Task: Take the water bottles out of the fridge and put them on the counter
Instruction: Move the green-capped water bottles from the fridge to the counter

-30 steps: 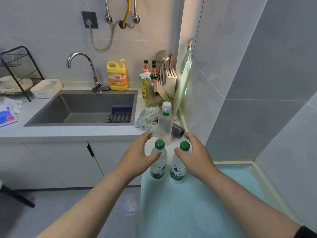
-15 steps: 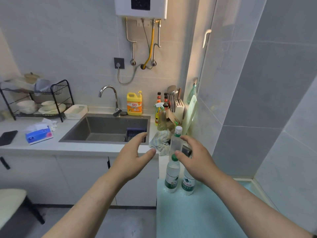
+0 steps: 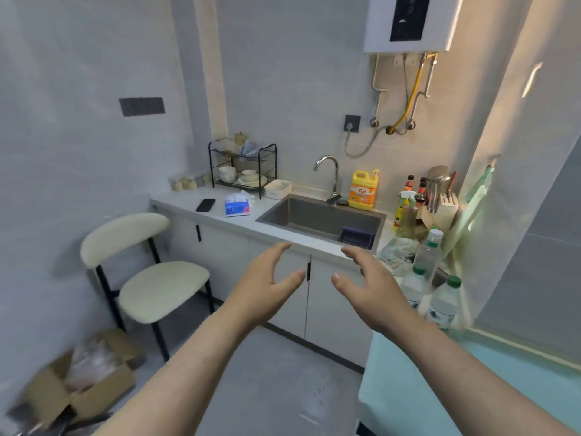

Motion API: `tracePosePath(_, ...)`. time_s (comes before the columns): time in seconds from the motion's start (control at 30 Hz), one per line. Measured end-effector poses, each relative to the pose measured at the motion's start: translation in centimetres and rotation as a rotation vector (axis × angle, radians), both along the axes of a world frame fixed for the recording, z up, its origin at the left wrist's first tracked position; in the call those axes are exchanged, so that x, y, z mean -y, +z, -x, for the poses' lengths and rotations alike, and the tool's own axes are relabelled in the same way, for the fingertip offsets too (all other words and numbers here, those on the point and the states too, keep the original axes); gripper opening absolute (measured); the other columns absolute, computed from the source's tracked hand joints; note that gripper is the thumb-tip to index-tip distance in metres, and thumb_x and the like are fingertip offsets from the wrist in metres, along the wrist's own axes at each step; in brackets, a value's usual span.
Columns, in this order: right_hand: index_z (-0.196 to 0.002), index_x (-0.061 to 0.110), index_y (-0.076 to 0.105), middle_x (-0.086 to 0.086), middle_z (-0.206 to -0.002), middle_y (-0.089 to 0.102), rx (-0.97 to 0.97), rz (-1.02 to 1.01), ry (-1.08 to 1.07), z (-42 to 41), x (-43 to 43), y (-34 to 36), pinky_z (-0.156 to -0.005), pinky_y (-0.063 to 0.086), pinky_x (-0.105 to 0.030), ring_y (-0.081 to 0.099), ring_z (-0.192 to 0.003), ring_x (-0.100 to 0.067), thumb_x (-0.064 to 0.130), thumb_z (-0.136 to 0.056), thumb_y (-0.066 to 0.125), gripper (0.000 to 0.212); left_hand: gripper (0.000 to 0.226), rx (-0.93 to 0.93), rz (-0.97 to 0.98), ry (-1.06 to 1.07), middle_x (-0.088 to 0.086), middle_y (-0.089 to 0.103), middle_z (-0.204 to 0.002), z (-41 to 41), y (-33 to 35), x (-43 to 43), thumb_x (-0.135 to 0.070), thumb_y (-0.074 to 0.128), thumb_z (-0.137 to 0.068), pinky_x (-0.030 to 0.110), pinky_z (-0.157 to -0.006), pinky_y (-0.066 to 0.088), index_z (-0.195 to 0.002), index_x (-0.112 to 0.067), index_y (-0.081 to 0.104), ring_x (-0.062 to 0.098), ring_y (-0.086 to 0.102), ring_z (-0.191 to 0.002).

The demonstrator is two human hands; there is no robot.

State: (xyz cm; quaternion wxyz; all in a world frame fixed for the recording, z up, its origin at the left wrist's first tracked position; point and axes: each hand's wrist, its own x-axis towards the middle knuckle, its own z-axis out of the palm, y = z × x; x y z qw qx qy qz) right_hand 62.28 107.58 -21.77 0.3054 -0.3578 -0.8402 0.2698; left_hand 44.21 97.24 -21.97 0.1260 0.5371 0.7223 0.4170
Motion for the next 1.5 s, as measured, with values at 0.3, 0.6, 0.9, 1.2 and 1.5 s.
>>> tracePosePath(0.3,-0.143,0.026,0.042,0.014,-0.139,0.044,-0.043,0.006,0.411,9.0,13.9,0.9,-0.102,0.033,-0.024,0.039,-0.126,-0.003,0.040,-0.090,0.063,0.059,0.067,-0.040,-0.016,0.393,-0.007,0.045,-0.148,4.3,1.7,20.2,-0.051,0.057,-0.084,0.026,-0.104,0.033,-0.145,-0.028,0.040,0.011,0.040,-0.135)
tracePosePath(0.6,-0.142,0.025,0.045,0.009,-0.143,0.049,-0.037,0.044,0.721,16.9,27.7,2.9,-0.111,0.036,-0.036,0.043,-0.132,-0.009,0.052,-0.080,0.055,0.068,0.062,-0.030,-0.051,0.679,-0.009,0.037,-0.152,6.8,2.3,36.4,-0.043,0.058,-0.092,0.025,-0.105,0.028,-0.147,-0.029,0.035,0.006,0.033,-0.137)
tracePosePath(0.9,-0.145,0.028,0.040,0.010,-0.148,0.044,-0.009,0.013,0.925,23.1,40.2,3.0,-0.113,0.035,-0.036,0.038,-0.136,-0.009,0.044,-0.090,0.060,0.060,0.055,-0.030,-0.065,0.887,-0.009,0.041,-0.150,9.7,2.0,50.2,-0.041,0.059,-0.092,0.025,-0.102,0.030,-0.143,-0.032,0.040,0.006,0.036,-0.134)
tracePosePath(1.2,-0.143,0.025,0.043,0.011,-0.145,0.046,-0.024,-0.003,1.027,29.2,52.6,3.1,-0.112,0.034,-0.031,0.040,-0.134,-0.006,0.037,-0.090,0.063,0.059,0.058,-0.025,-0.063,1.043,-0.007,0.043,-0.149,13.3,2.0,63.7,-0.042,0.060,-0.091,0.029,-0.107,0.033,-0.144,-0.030,0.040,0.012,0.038,-0.137)
tracePosePath(1.5,-0.144,0.027,0.042,0.012,-0.146,0.044,-0.043,0.061,1.110,35.5,63.2,3.8,-0.113,0.035,-0.037,0.040,-0.134,-0.009,0.035,-0.091,0.063,0.057,0.058,-0.050,-0.068,1.131,-0.010,0.039,-0.152,18.3,2.2,75.3,-0.045,0.056,-0.092,0.034,-0.114,0.031,-0.145,-0.030,0.038,0.011,0.035,-0.138)
